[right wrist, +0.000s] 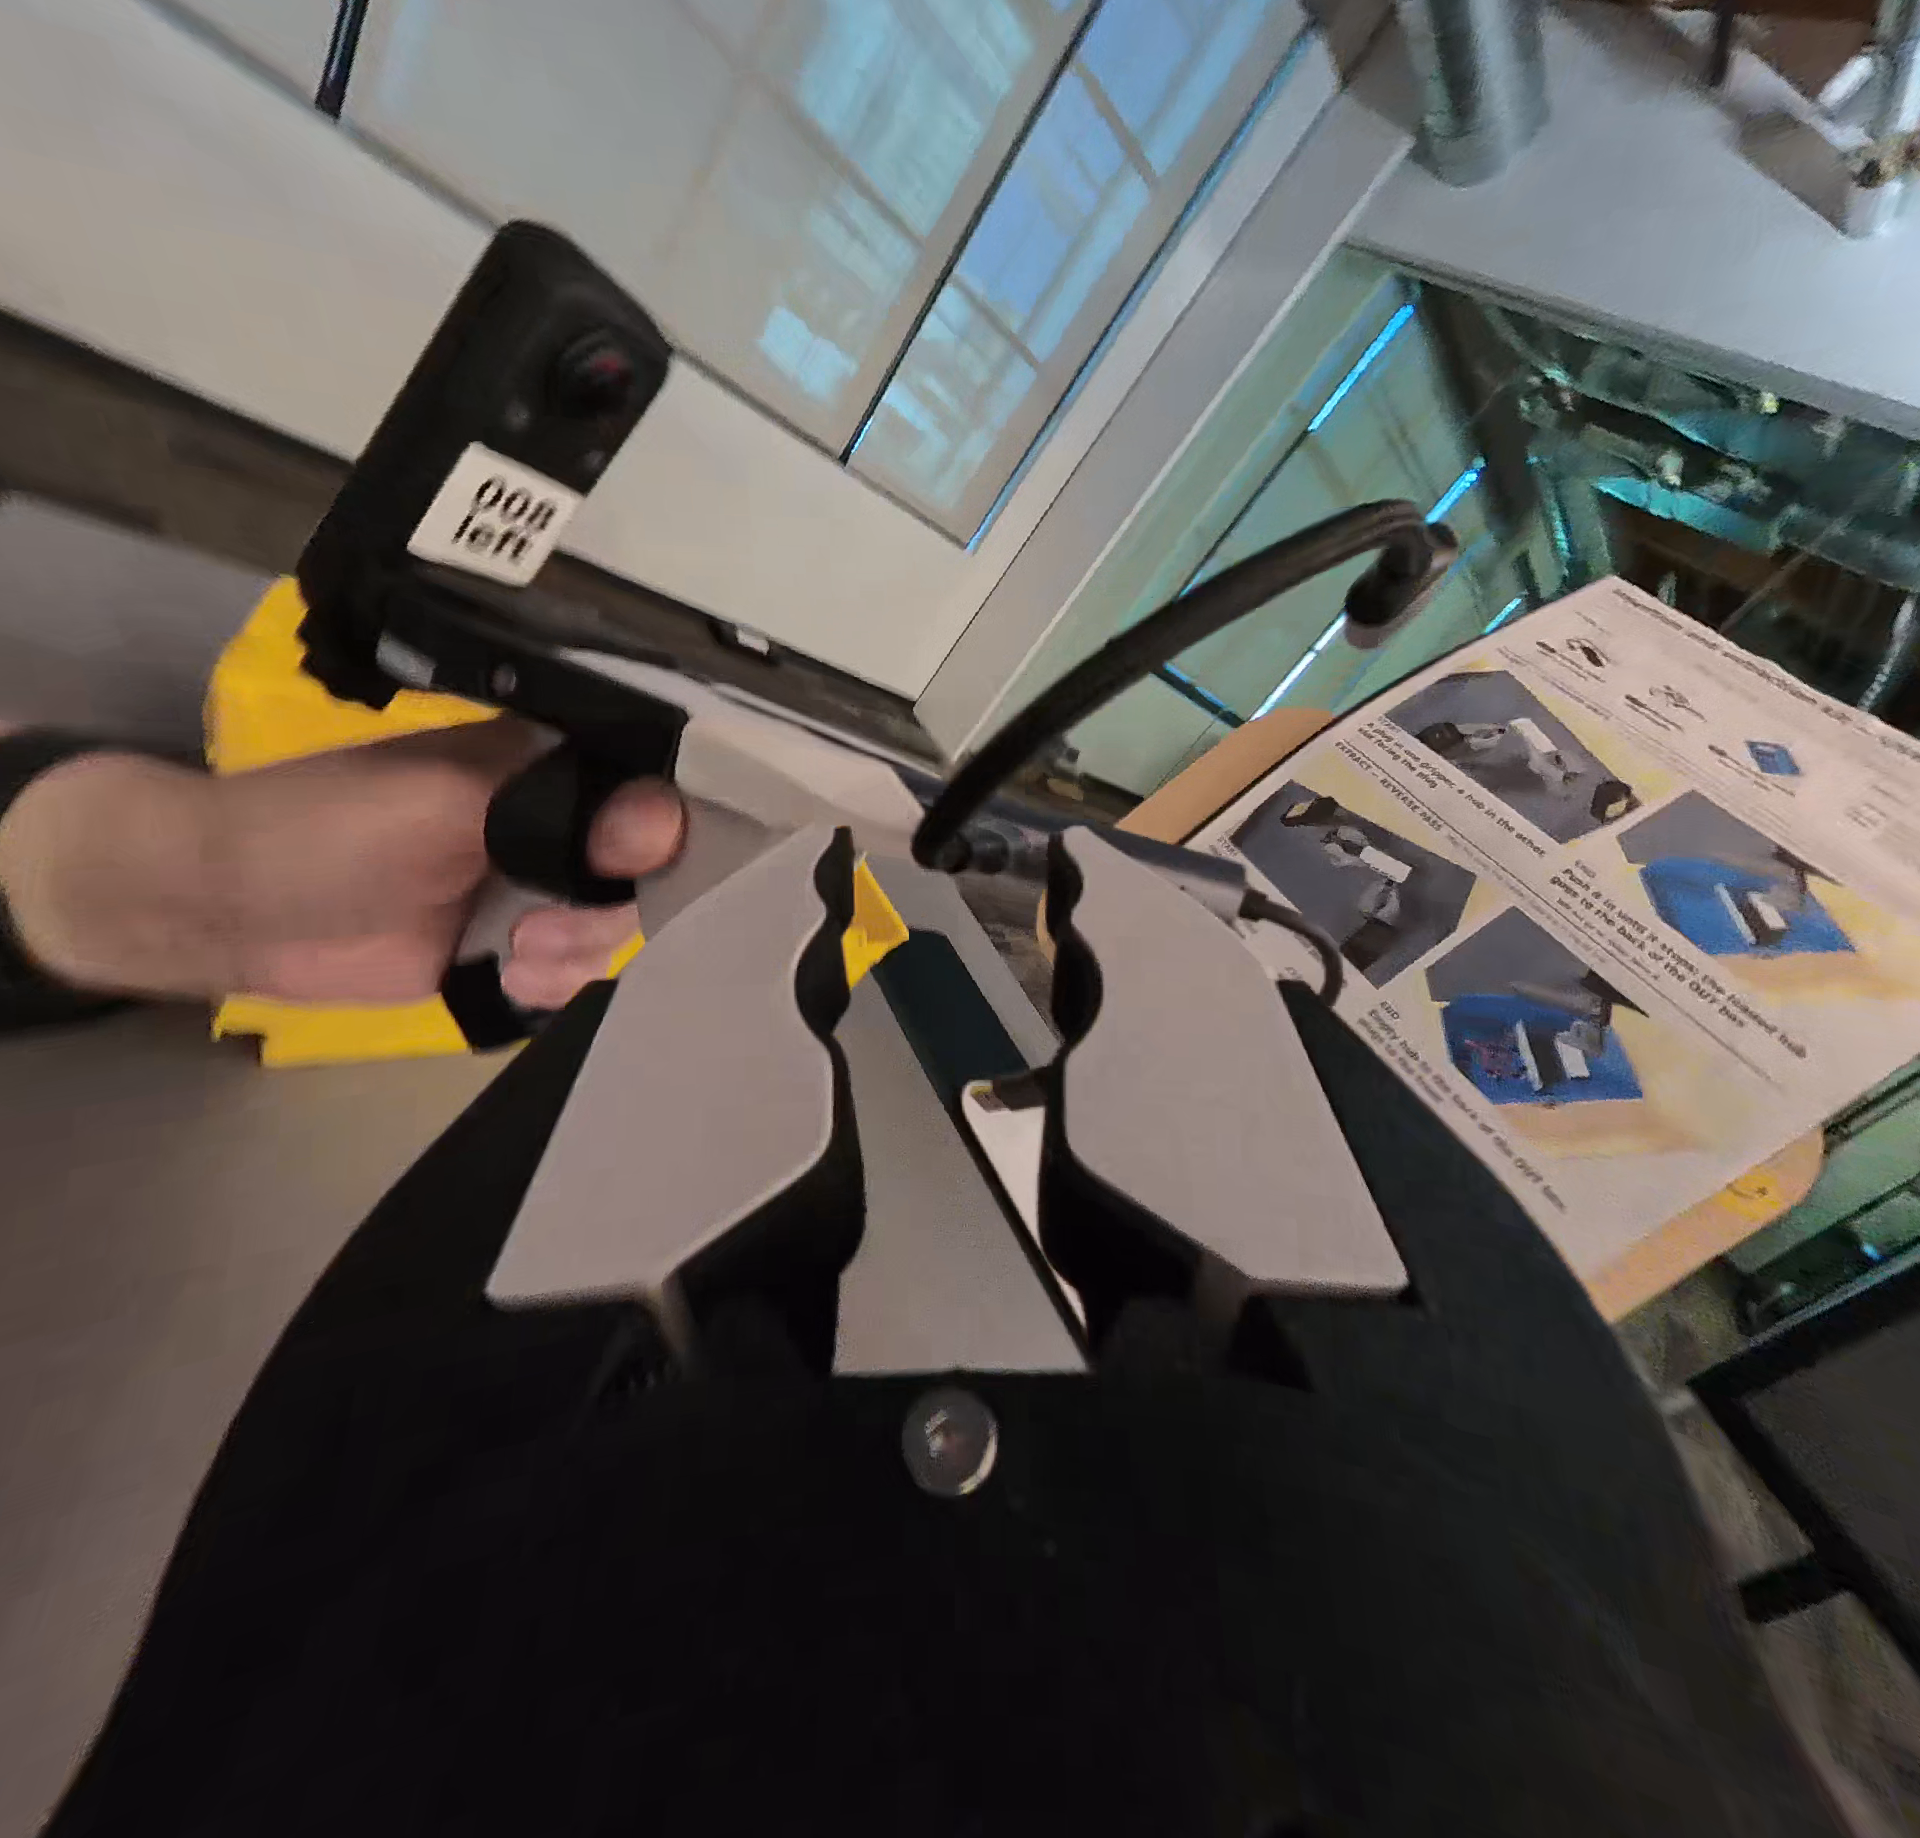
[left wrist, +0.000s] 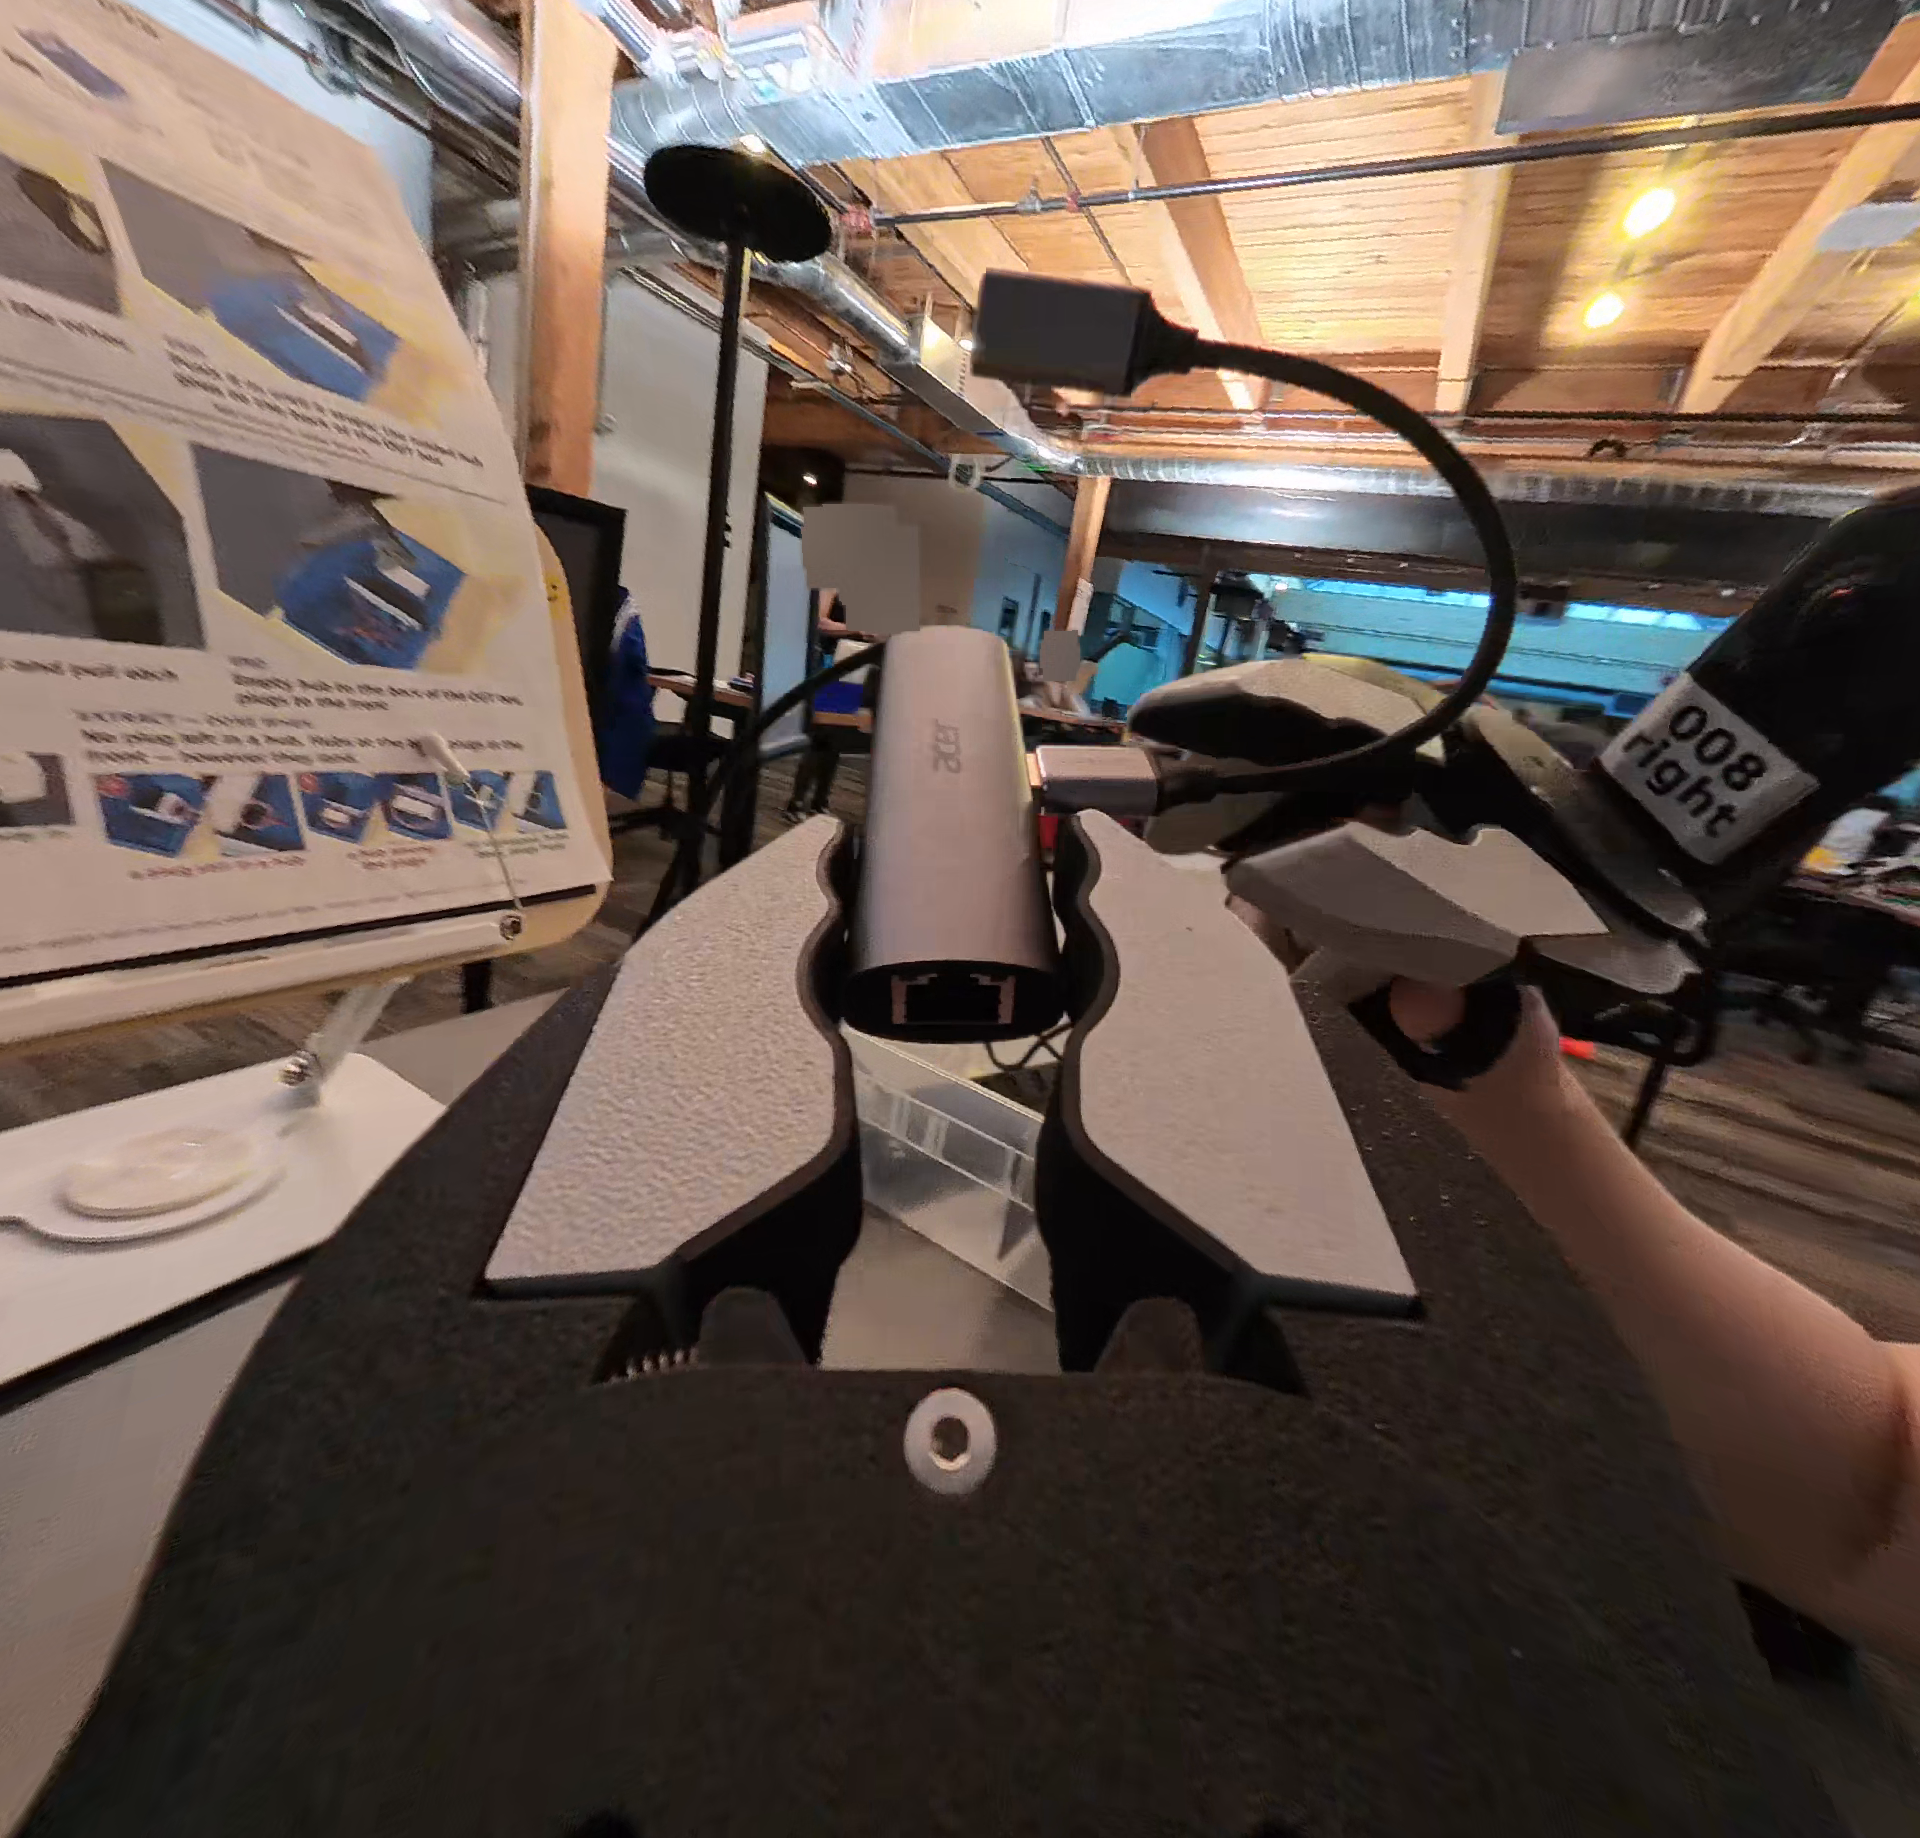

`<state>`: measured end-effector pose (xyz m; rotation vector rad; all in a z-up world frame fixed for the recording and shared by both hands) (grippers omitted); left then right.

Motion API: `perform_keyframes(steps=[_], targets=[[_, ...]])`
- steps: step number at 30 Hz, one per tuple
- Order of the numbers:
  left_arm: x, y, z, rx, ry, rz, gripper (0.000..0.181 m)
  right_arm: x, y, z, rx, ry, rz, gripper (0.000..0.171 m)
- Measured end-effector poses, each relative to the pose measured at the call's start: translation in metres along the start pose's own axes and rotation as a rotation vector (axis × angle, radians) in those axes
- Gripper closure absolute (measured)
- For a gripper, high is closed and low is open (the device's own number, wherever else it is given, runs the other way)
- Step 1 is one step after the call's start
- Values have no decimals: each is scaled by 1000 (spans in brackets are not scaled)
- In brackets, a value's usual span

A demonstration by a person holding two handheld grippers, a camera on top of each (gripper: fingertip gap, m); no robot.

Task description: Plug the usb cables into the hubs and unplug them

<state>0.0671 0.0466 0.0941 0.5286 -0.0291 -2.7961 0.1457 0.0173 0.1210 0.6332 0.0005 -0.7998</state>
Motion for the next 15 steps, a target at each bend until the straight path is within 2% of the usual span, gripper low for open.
perform_keyframes(steps=[3,5,15], targets=[[1,2,4,-77,-4,43,145,-6,0,-1,-53,-6,-126,144],[1,3,5,-108,-10,61,145,-8,-1,-3,-45,-28,-174,145],[0,6,5,-204,-34,98,145,-10,-4,-7,-90,-61,-191,153]])
Point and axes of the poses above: each gripper's, where its closed fingertips meet, x back along the fingers, z out of its top, y = z × x across the jaws, the point moved 4 cm from there along x, back along the fingers, and after that the axes turned 15 degrees about -z, right-handed, at the moved point
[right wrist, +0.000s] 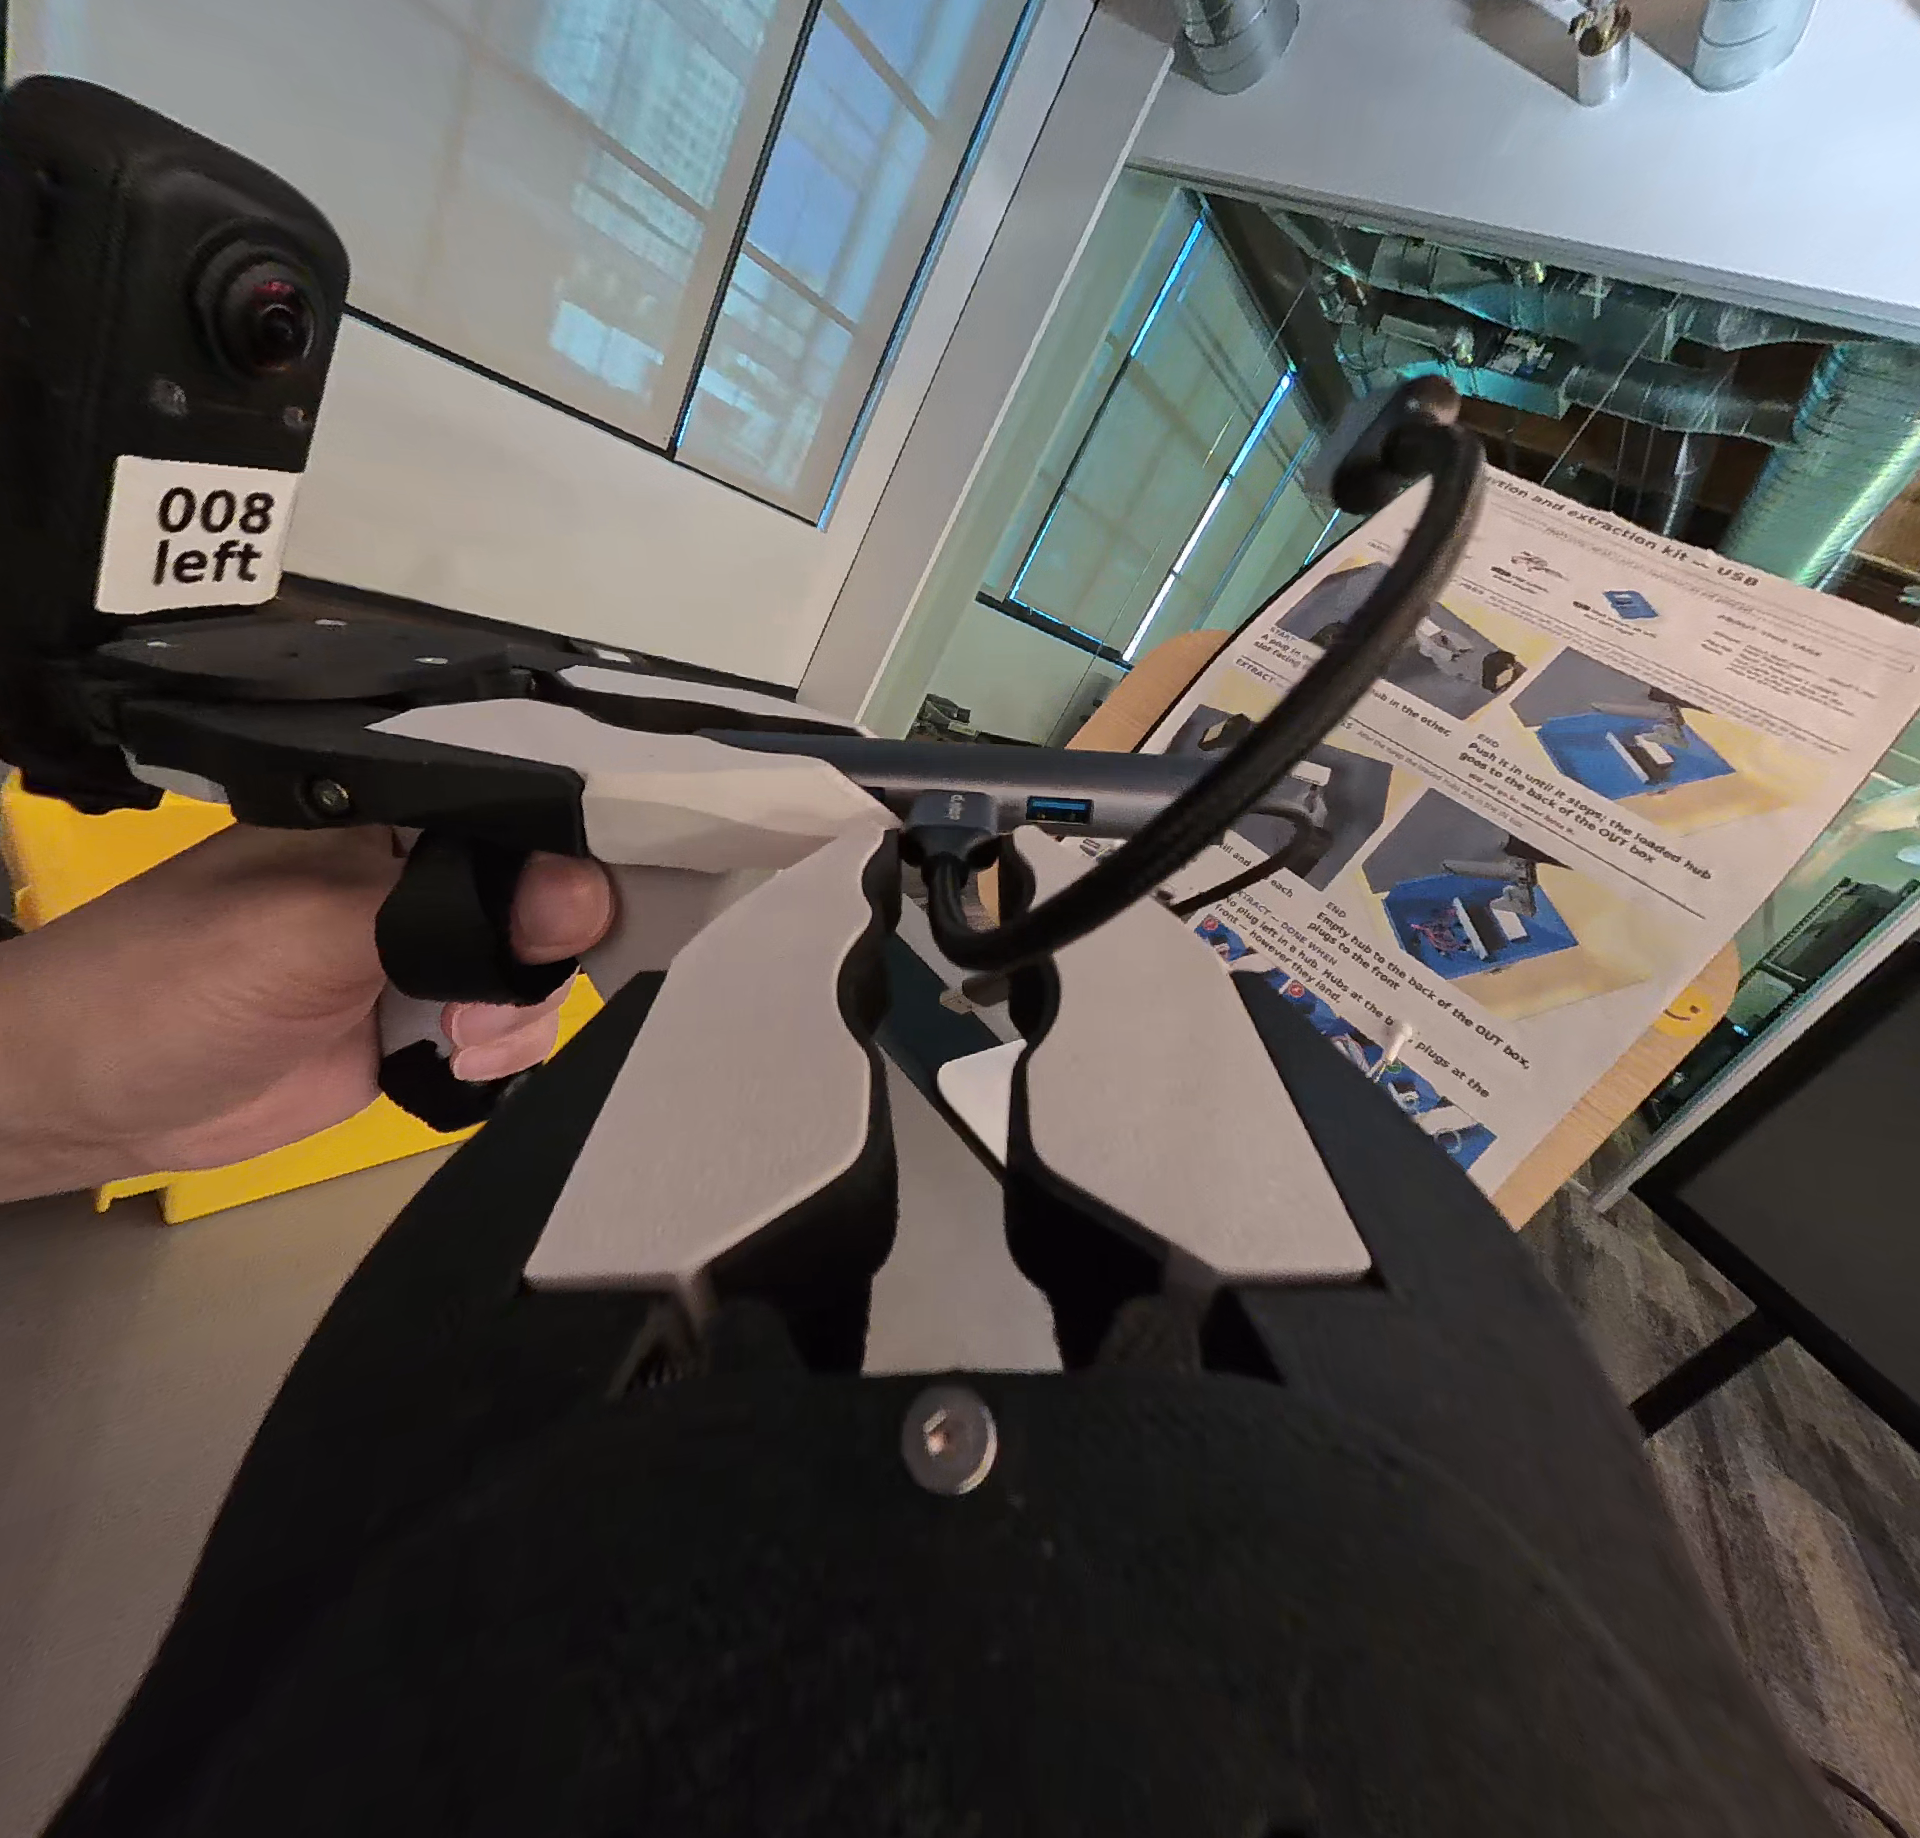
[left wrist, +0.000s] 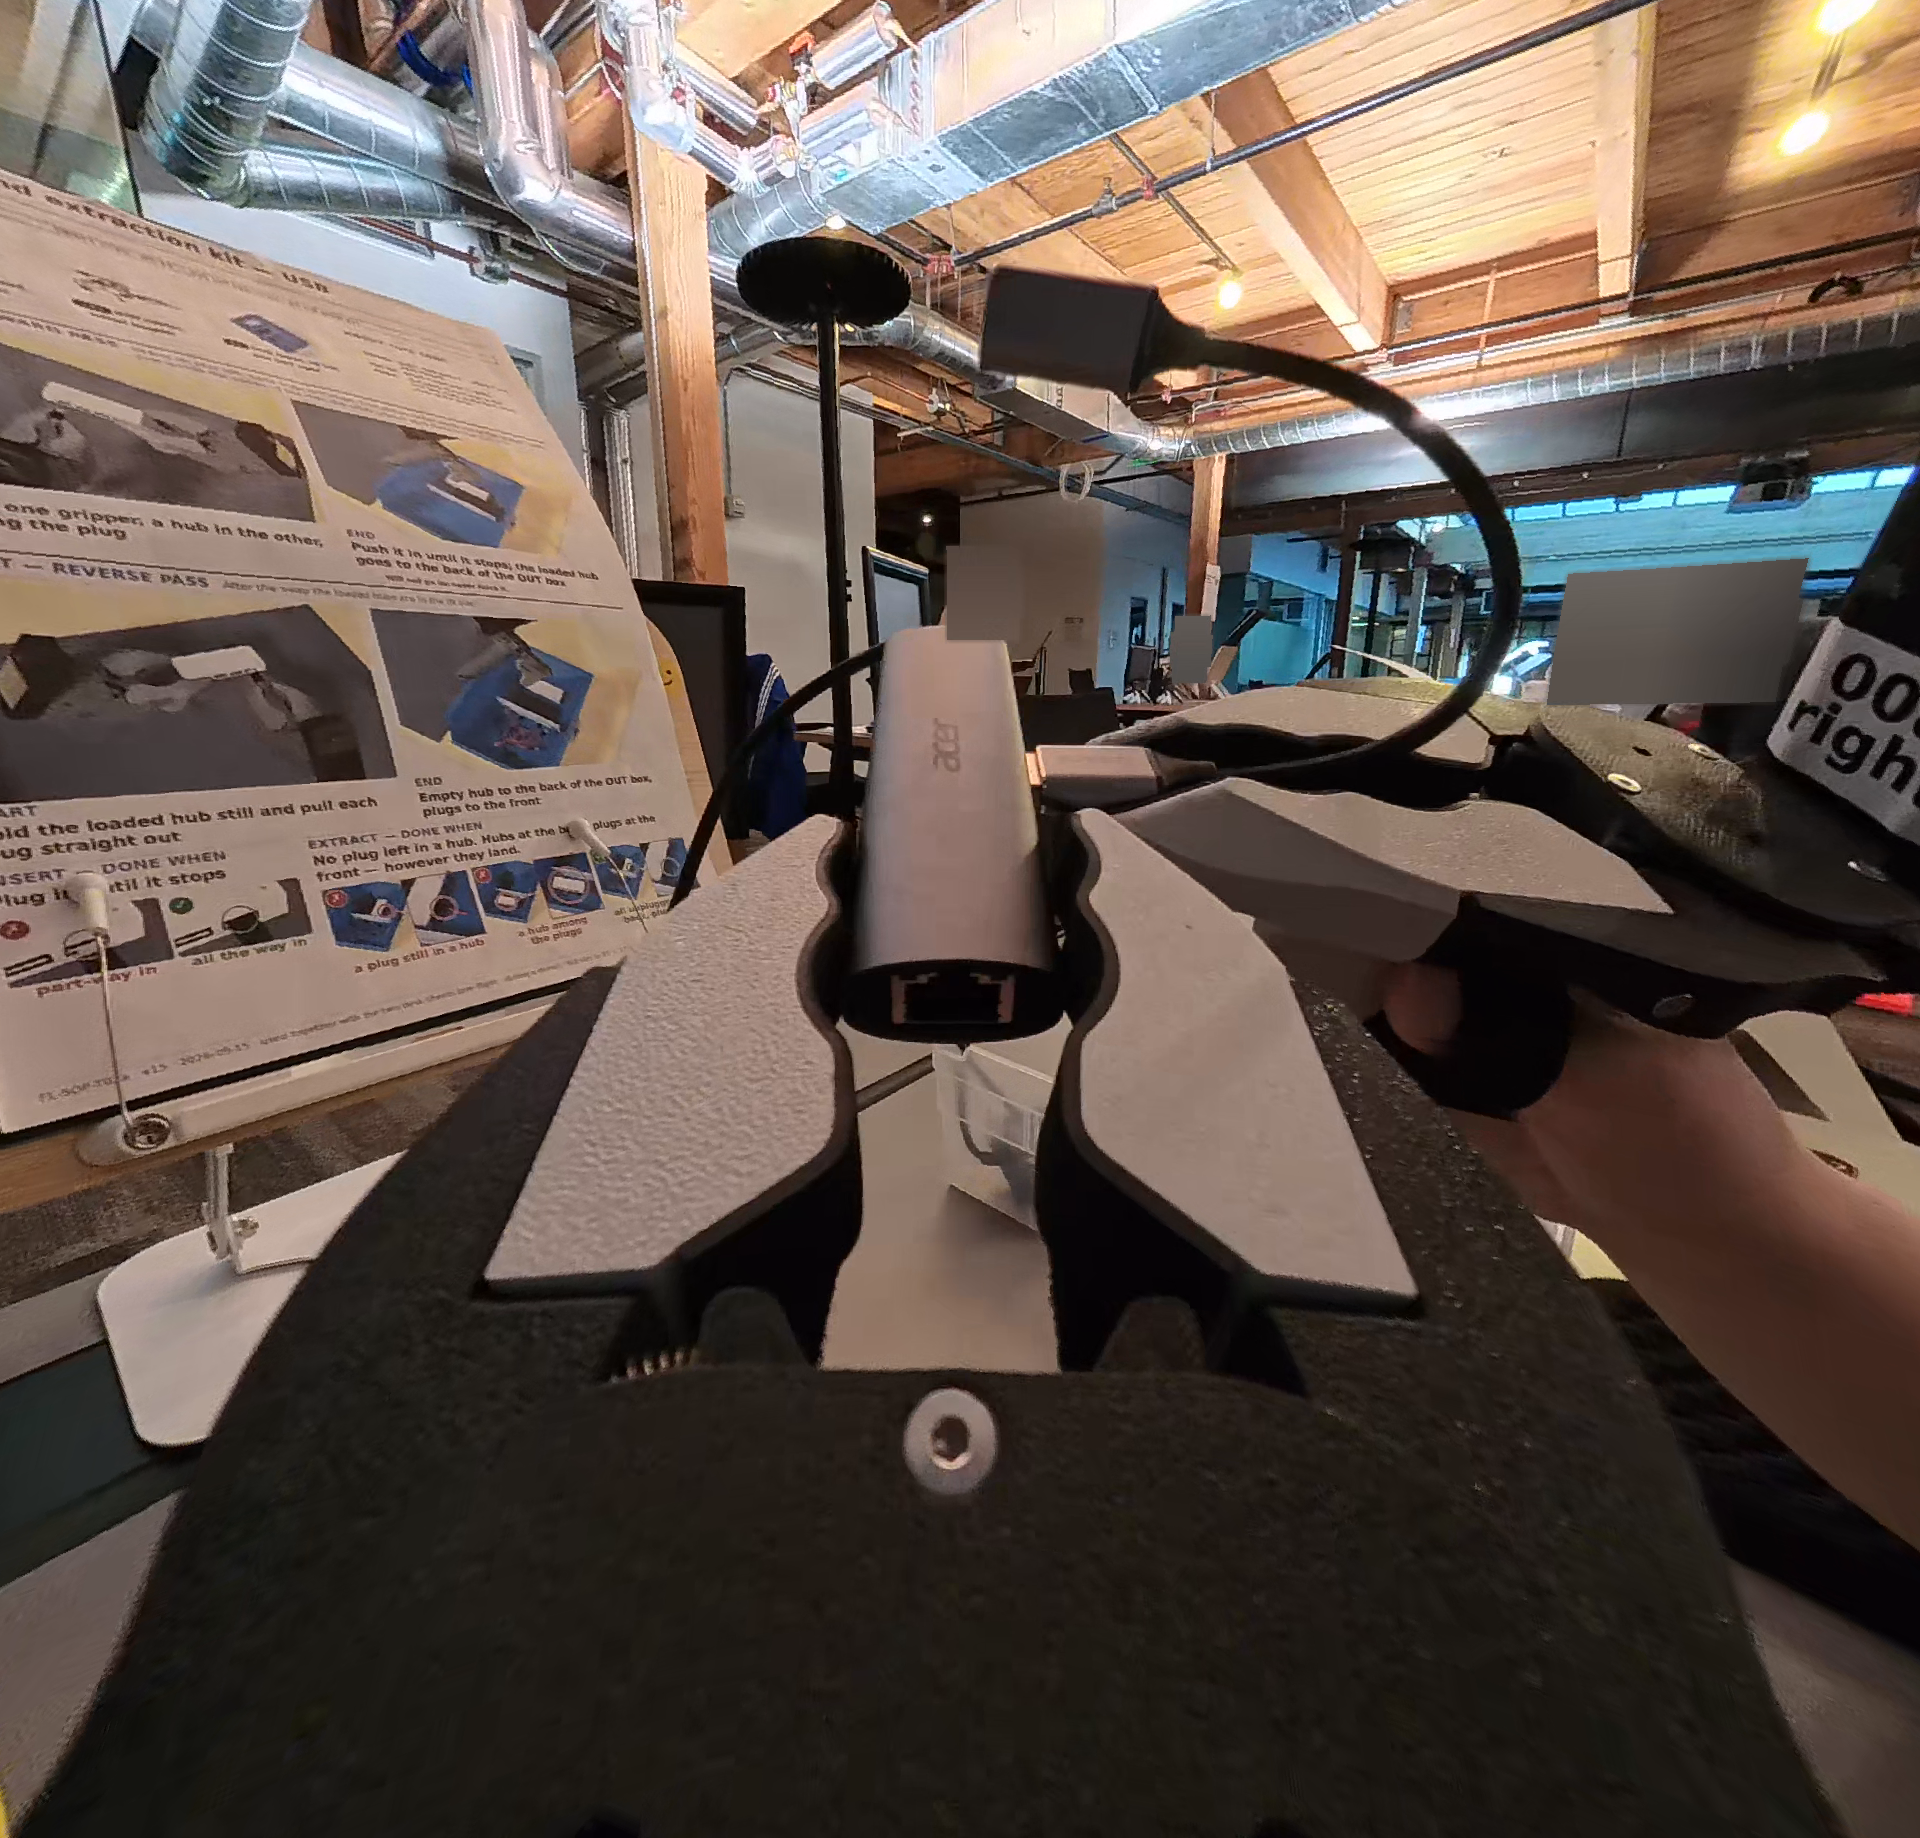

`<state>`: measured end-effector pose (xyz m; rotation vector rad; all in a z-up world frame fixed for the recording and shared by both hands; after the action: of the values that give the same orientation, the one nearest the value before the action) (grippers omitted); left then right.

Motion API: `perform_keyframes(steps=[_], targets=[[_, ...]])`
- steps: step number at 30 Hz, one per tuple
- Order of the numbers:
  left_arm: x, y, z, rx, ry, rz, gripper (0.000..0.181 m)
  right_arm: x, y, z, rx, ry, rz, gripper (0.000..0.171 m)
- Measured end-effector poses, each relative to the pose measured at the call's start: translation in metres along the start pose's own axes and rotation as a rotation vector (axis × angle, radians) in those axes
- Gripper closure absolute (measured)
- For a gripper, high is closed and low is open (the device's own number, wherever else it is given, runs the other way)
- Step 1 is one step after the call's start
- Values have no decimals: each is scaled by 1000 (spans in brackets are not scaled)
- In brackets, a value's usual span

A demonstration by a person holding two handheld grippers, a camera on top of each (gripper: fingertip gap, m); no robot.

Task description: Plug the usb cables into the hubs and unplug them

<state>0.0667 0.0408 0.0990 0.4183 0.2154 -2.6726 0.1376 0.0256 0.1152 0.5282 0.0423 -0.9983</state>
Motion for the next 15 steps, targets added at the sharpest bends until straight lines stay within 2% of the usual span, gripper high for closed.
perform_keyframes(steps=[15], targets=[[-1,5,7,-53,-29,30,145,5,0,4,14,75,-63,154]])
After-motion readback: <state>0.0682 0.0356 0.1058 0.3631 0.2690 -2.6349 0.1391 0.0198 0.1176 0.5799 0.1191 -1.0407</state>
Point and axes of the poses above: each gripper's, where its closed fingertips meet, x back along the fingers, z out of its top, y = z × x across the jaws, the point moved 4 cm from there along x, back along the fingers, and after that the axes turned 15 degrees about -z, right-handed, at the moved point
